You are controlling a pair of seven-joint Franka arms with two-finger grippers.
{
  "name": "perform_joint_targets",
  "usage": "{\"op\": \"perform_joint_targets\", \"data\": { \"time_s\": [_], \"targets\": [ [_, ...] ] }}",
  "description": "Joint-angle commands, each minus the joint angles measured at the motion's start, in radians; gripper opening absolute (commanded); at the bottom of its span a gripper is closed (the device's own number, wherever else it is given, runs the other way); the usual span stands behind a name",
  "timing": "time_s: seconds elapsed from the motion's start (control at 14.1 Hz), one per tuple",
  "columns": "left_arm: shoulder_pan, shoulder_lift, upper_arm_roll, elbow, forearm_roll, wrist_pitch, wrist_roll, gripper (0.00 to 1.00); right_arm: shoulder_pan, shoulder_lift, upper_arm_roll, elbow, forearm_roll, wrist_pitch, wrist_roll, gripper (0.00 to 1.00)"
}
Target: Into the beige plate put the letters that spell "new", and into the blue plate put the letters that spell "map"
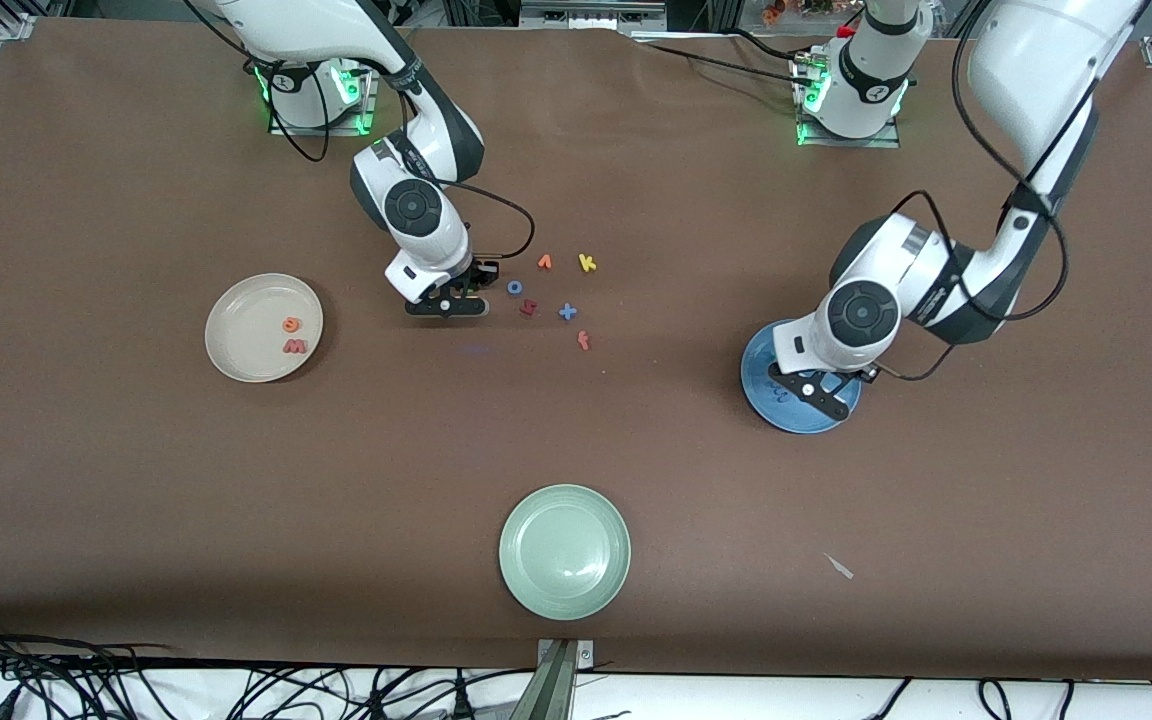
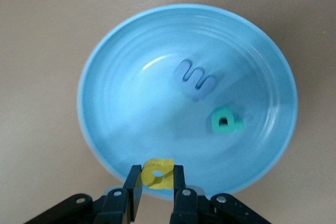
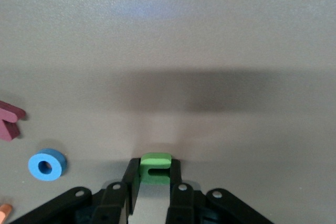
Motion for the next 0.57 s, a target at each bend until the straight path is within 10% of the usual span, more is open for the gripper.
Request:
{"op": "perform_joint_targets", "data": {
  "time_s": [0.0, 0.5],
  "targets": [
    [0.008, 0.020, -0.010, 0.008, 0.041, 0.014, 0.001, 0.91, 0.002, -0.020, 0.002, -0.011, 0.013, 0.010, -0.018, 0.17],
    [0.004, -0.086, -0.071, 0.031, 0.072, -0.045, -0.005, 1.00, -0.002, -0.081, -0.158, 0.153, 0.013, -0.371, -0.283, 0.15]
  ]
}}
